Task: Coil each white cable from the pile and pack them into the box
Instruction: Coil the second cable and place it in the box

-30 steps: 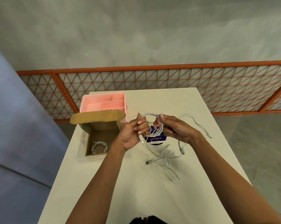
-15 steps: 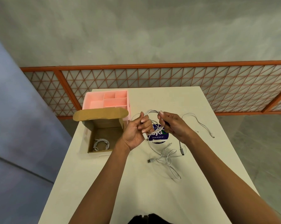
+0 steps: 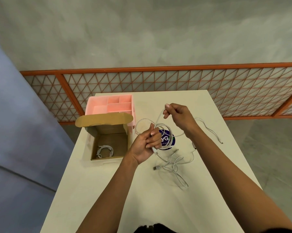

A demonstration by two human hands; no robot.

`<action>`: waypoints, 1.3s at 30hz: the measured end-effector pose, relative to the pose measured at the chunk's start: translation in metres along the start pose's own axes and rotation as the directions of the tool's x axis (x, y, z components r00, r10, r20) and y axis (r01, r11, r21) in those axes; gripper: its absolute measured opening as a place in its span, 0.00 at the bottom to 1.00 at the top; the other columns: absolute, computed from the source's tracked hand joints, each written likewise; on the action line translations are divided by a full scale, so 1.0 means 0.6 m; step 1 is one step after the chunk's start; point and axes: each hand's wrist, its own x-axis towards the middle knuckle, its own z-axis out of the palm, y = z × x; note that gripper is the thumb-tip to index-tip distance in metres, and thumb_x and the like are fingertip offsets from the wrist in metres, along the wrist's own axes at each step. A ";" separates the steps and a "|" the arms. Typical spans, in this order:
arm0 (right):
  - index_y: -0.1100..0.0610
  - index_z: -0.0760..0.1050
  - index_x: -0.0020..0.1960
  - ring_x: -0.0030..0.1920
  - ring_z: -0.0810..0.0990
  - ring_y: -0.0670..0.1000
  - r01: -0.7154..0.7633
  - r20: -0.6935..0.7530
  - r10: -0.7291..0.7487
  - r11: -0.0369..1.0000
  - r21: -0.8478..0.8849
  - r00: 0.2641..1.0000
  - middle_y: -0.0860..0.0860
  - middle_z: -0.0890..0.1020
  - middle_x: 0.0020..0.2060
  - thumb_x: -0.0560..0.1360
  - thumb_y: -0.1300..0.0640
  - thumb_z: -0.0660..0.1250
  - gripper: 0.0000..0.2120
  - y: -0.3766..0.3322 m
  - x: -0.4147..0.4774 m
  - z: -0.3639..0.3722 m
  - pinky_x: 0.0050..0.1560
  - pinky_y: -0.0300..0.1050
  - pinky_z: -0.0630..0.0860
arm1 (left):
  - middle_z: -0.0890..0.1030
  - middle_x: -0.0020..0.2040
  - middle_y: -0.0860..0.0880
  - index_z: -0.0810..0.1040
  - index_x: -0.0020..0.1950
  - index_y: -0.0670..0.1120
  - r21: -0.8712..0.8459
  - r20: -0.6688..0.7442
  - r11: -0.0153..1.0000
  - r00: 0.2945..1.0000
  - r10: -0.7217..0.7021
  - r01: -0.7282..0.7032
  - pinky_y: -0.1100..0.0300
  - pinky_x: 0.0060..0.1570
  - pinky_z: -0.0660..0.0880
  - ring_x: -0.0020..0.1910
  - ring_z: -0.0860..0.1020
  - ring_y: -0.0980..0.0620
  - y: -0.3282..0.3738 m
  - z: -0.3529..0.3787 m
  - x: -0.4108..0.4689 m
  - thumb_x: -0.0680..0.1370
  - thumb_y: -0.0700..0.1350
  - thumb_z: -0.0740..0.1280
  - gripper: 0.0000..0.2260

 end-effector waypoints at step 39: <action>0.54 0.84 0.52 0.47 0.75 0.65 0.085 0.420 0.121 0.894 -0.441 0.899 0.67 0.76 0.42 0.78 0.51 0.64 0.11 0.065 -0.041 -0.036 0.50 0.51 0.72 | 0.60 0.24 0.55 0.63 0.34 0.47 0.282 -0.402 0.932 0.854 0.329 -0.226 0.67 0.25 0.64 0.21 0.58 0.60 0.068 -0.003 -0.004 0.84 0.50 0.52 0.18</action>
